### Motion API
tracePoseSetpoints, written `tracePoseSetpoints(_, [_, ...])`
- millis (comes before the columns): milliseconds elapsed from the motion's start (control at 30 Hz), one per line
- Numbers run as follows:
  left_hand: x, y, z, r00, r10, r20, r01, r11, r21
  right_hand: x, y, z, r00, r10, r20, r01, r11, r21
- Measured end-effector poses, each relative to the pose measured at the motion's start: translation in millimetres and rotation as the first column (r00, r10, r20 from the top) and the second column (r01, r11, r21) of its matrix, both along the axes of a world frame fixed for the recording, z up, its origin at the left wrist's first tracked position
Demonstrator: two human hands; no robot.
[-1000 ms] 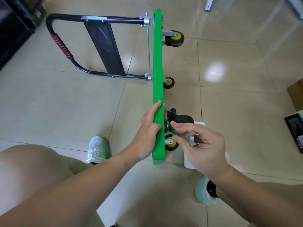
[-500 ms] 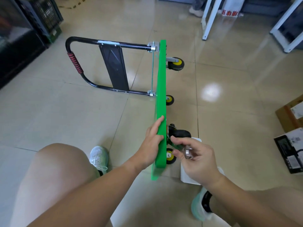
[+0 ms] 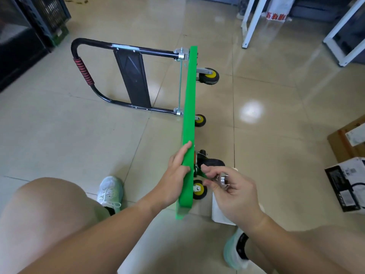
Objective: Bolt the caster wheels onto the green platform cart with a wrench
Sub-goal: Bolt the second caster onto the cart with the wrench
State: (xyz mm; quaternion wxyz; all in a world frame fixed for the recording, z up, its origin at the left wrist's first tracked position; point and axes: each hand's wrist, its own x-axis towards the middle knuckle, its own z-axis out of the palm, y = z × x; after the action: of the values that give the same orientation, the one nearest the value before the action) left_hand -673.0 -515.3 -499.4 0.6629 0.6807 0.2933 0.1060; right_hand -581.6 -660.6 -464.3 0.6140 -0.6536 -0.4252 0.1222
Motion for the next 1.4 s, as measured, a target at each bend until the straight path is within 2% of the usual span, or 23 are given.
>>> tracePoseSetpoints(133, [0,-2,-6,0.999,0.025,0.024,-0.025,0.999,-0.021,2,-3,-8,0.934,0.081,0.347,-0.068,0.996,-0.051])
tracePoseSetpoints(233, [0,-1,-8,1.0,0.009,0.009,-0.009,1.0,-0.012,4,3,-10,0.921,0.07,0.383,-0.052,0.997,-0.058])
tracePoseSetpoints(333, [1,2,-15,1.0,0.03,0.006,-0.03,0.997,-0.075,10,18,-2,0.984,-0.017,0.175,0.029,0.997,-0.068])
tracePoseSetpoints(433, [1,2,-16,0.999,0.046,-0.001,-0.046,0.997,-0.057,19,36,10,0.998,-0.01,-0.06,0.002,0.991,-0.132])
tracePoseSetpoints(567, [2,3,-21,0.999,0.037,0.027,-0.036,0.998,-0.052,38,58,25,0.93,-0.027,-0.366,-0.057,0.975,-0.216])
tracePoseSetpoints(700, [4,3,-25,0.999,0.04,0.036,-0.038,0.998,-0.055,60,73,30,0.872,-0.073,-0.483,-0.089,0.948,-0.304])
tracePoseSetpoints(833, [4,4,-27,0.999,0.021,0.035,-0.019,0.998,-0.057,70,76,33,0.876,-0.09,-0.473,-0.085,0.938,-0.337])
tracePoseSetpoints(1033, [4,2,-24,0.999,0.011,0.048,-0.008,0.997,-0.073,61,41,43,0.904,-0.063,-0.423,0.012,0.992,-0.122])
tracePoseSetpoints(1100, [4,2,-24,0.999,0.008,0.048,-0.005,0.998,-0.063,45,22,36,0.918,-0.064,-0.391,0.024,0.994,-0.107])
tracePoseSetpoints(1200, [4,2,-24,0.999,0.005,0.045,-0.003,0.999,-0.048,19,3,22,0.942,-0.071,-0.328,0.038,0.994,-0.106])
tracePoseSetpoints(1333, [4,1,-22,0.999,0.016,0.032,-0.014,0.998,-0.062,5,-6,7,0.986,-0.093,-0.14,0.089,0.995,-0.04])
tracePoseSetpoints(1400, [4,0,-20,0.999,0.026,0.021,-0.024,0.997,-0.071,3,-7,4,0.991,-0.082,-0.107,0.081,0.997,-0.013])
